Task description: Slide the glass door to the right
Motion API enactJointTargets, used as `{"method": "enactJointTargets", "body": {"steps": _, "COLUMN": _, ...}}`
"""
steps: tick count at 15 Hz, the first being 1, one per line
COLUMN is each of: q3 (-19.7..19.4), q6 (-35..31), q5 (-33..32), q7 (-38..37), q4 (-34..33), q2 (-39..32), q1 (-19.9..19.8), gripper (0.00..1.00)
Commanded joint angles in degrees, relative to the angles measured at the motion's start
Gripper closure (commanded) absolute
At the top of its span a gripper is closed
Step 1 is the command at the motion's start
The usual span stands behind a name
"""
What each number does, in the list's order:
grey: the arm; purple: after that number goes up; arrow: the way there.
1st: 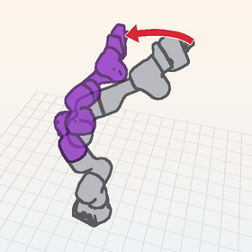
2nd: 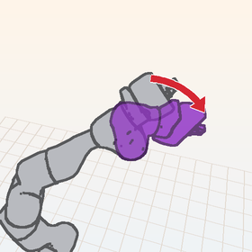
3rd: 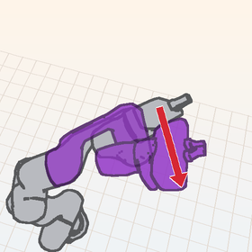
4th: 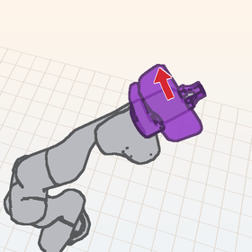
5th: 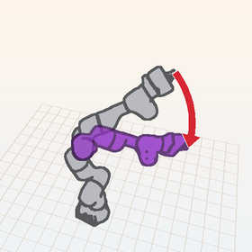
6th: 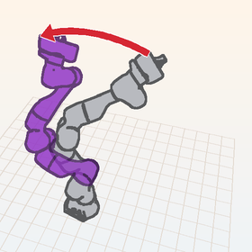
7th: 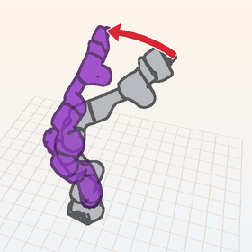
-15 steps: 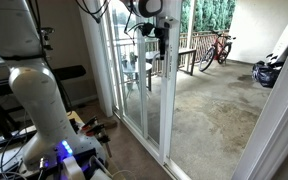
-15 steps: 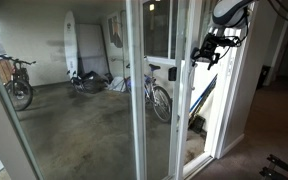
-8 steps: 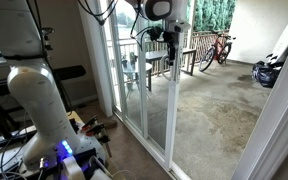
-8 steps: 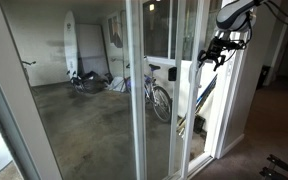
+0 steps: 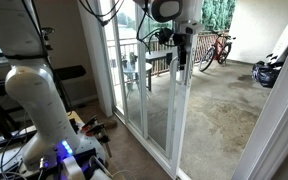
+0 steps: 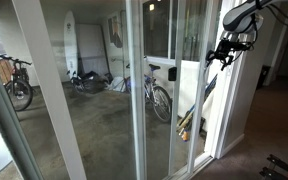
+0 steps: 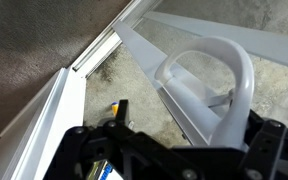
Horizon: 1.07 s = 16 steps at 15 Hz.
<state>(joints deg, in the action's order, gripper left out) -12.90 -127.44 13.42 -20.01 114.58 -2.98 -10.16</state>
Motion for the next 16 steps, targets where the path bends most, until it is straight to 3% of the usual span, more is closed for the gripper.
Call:
{"method": "enactJointTargets", "body": {"steps": 1, "q3": -3.2, "q6": -0.1, "q5": 0.6, "q7": 5.8, "q4": 0.7, "q2": -1.4, "q1": -4.6, "gripper": 0.0}}
{"method": "enactJointTargets", "body": {"steps": 8, "q3": -5.7, "q6": 1.5, "q5": 6.5, "q7": 13.1, "q4": -5.6, "q2": -7.0, "q1": -9.3, "gripper": 0.0}}
{"method": "enactJointTargets", "body": {"steps": 16, "q3": -7.3, "q6": 6.6, "q5": 11.7, "q7": 15.3, "q4": -13.3, "q2": -12.0, "q1": -15.7, "gripper": 0.0}}
